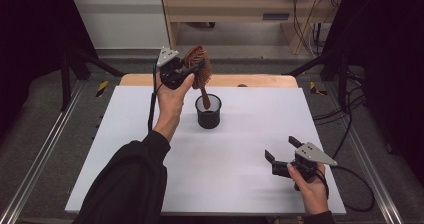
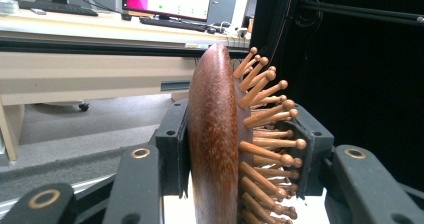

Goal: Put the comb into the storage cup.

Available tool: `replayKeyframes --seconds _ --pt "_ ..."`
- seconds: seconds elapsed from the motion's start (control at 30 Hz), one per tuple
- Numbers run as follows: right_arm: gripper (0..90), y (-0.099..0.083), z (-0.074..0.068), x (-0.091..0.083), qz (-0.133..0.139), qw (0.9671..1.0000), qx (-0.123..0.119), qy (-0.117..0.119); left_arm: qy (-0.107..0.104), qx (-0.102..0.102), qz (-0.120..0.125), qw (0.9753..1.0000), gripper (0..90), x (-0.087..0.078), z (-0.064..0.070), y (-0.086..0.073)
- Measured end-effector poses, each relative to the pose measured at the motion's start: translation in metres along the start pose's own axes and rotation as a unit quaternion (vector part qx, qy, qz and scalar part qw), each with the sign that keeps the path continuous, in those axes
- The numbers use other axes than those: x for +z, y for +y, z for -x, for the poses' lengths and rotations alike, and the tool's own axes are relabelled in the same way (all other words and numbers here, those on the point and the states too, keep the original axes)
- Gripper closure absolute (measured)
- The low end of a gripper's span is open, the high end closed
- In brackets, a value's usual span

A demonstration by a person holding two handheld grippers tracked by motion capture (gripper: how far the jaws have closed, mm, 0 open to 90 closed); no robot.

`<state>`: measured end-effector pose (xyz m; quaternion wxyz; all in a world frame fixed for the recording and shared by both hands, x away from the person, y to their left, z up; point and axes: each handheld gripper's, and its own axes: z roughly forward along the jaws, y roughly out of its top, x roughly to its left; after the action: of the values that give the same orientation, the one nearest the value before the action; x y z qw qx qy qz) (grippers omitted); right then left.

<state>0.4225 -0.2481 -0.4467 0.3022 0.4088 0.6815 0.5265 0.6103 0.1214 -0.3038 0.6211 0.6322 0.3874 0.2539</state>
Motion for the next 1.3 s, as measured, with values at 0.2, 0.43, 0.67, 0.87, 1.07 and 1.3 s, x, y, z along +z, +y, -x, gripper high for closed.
replayKeyframes --seconds 0.2,0.43,0.67,0.87,1.07,1.3 --pt "2.7 0.000 0.000 0.000 0.000 1.0000 0.001 0.000 -0.001 0.007 -0.008 0.9999 51.6 0.002 0.001 -0.004" --pt "2.7 0.000 -0.002 0.001 -0.004 1.0000 0.000 0.003 -0.005 0.007 -0.015 0.9998 51.6 0.004 0.004 -0.013" --pt "2.7 -0.001 -0.001 0.002 -0.004 1.0000 -0.002 0.003 -0.009 0.020 -0.031 0.9993 51.6 0.010 0.007 -0.021" --pt "2.6 -0.001 -0.003 0.003 -0.008 0.9999 -0.006 0.006 -0.014 0.014 -0.033 0.9993 51.6 0.014 0.011 -0.026" --pt "2.7 -0.002 -0.002 0.003 -0.008 0.9999 -0.005 0.008 -0.014 0.012 -0.035 0.9992 51.5 0.018 0.012 -0.030" --pt "2.9 -0.002 -0.003 0.003 -0.010 0.9999 -0.004 0.010 -0.012 0.004 -0.037 0.9992 51.5 0.018 0.012 -0.038"
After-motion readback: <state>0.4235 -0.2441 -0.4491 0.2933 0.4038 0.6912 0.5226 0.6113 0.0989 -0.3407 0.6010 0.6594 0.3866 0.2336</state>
